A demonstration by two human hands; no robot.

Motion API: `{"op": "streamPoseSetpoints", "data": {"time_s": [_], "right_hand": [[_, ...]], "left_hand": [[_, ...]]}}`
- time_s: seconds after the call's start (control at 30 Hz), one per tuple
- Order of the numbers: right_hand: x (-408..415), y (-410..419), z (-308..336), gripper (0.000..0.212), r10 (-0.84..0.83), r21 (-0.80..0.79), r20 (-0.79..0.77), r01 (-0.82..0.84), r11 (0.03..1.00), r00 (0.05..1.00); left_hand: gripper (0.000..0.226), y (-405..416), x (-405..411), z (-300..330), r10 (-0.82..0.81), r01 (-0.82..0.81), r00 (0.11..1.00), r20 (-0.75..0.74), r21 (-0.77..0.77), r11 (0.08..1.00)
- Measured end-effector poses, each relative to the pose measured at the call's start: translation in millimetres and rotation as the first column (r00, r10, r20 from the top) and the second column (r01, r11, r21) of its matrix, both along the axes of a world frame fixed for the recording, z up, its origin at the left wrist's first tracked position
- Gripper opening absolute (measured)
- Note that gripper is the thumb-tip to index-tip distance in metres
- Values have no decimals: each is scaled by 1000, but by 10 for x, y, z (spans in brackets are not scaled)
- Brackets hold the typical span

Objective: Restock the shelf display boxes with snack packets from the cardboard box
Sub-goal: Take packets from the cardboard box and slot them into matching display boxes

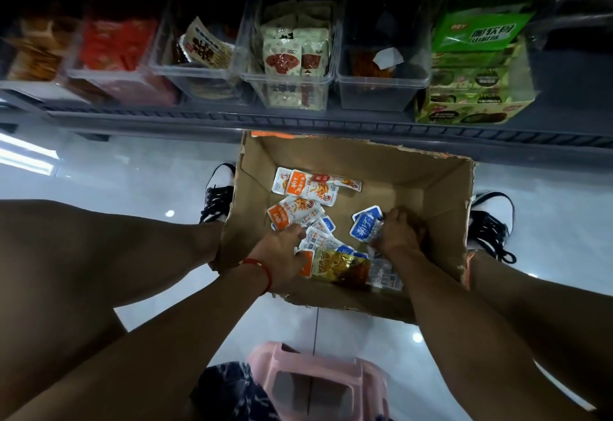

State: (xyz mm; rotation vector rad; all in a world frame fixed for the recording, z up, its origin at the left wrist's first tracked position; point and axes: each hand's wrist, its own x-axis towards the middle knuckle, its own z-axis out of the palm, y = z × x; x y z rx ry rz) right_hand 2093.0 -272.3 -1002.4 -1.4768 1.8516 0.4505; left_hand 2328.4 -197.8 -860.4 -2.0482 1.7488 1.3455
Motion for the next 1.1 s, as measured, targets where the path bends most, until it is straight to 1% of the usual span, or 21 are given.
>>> {"op": "streamPoseSetpoints", "data": {"time_s": [0.1,0.17,0.2,0.27,0.33,0.4,0.47,0.5,0.53,0.57,0.63,0.67,0.7,0.73,0.8,0.83,0.87,0.93,1.0,1.07,1.1], "right_hand": [[117,80,-63,104,-65,-16,-35,64,998,997],[175,123,-94,104,-89,-29,-74,87,996,993],[180,132,-118,98,-82,-42,-86,79,996,993],[157,101,-104,73,-77,-70,-45,74,995,996],[141,44,15,48,-112,-79,59,117,990,992],[146,-40,236,33,-222,-34,260,239,970,940],[177,-96,556,23,-351,106,523,349,931,777],[205,-112,709,24,-377,164,616,356,920,692],[232,-114,884,28,-389,209,675,343,916,627],[259,-99,1057,33,-395,250,713,317,915,580],[315,-42,1355,38,-396,309,787,255,916,472],[340,2,1486,35,-381,299,813,247,922,440],[355,41,1568,32,-351,252,824,268,930,445],[367,78,1676,29,-306,167,821,311,936,482],[344,121,1831,27,-188,-112,722,380,918,666],[332,144,1912,29,-130,-257,638,368,893,759],[350,189,2031,32,-108,-324,588,356,877,802],[458,337,2271,37,-55,-321,600,304,897,798],[569,481,2441,45,64,-363,567,179,914,821],[576,536,2506,47,116,-440,547,166,882,829],[558,531,2517,46,106,-451,568,201,870,816]], "left_hand": [[43,6,24,15,29,-29,1000,-8,8,1000],[43,-4,27,12,50,-50,999,-10,11,999],[43,-13,24,7,60,-60,998,-14,19,998],[41,-43,12,8,56,-56,998,-9,33,998],[38,-87,3,8,49,-49,999,8,44,998],[35,-150,-27,36,100,-100,995,-1,51,994],[37,-218,-88,90,182,-180,983,-38,57,982],[40,-248,-114,115,245,-240,965,-96,65,969],[42,-273,-141,137,351,-336,917,-190,106,936],[43,-297,-171,177,475,-438,828,-297,187,880],[35,-343,-223,245,674,-549,589,-446,391,738],[30,-355,-248,280,707,-563,506,-495,431,705],[26,-361,-281,340,714,-581,453,-535,430,691],[24,-359,-296,392,718,-611,420,-556,412,676],[22,-335,-335,476,721,-673,384,-577,360,646],[22,-317,-358,518,718,-675,365,-593,363,642],[22,-298,-379,572,708,-654,344,-616,384,652],[23,-255,-448,718,686,-548,275,-674,476,688],[36,-215,-518,875,681,-446,207,-703,551,705],[43,-199,-538,987,674,-387,152,-723,584,714],[39,-195,-526,1025,651,-372,137,-747,570,733]]}}
